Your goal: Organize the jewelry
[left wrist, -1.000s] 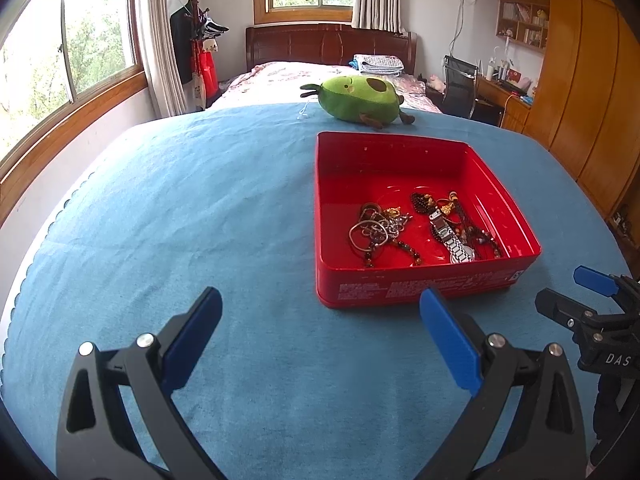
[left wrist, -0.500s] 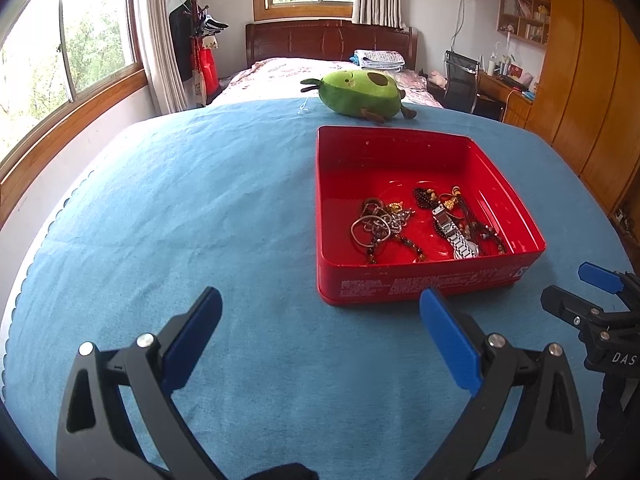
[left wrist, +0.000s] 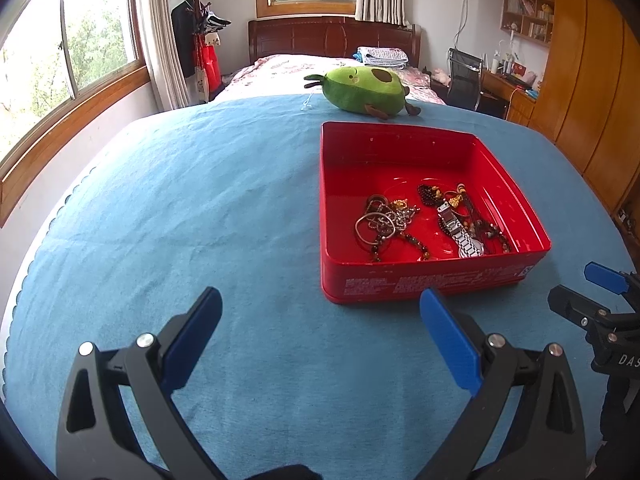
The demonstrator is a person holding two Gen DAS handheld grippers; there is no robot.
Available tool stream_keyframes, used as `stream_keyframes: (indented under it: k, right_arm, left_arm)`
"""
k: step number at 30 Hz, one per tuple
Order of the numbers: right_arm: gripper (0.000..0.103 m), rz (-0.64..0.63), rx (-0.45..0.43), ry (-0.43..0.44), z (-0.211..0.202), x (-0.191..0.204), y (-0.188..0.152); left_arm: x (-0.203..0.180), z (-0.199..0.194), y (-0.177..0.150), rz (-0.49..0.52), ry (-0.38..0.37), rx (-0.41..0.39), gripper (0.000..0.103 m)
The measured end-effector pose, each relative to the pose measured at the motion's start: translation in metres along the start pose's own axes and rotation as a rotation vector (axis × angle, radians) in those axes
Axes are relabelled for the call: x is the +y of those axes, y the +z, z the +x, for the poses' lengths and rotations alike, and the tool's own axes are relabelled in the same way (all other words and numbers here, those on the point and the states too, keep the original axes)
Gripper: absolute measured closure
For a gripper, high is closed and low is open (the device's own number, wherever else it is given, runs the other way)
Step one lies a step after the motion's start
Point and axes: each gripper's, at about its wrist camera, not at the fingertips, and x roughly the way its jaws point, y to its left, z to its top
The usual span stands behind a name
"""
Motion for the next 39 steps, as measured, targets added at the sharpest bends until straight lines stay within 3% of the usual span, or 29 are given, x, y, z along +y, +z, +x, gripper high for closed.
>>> stream_keyframes:
  k: [39]
  right_arm:
    - [0.004,-0.007,0.015,0.002,0.0025,0.0007,-0.0012]
  left_arm:
    - [-0.0002,0.0059,-0.0007,0.015,0.010,0.026,0.005]
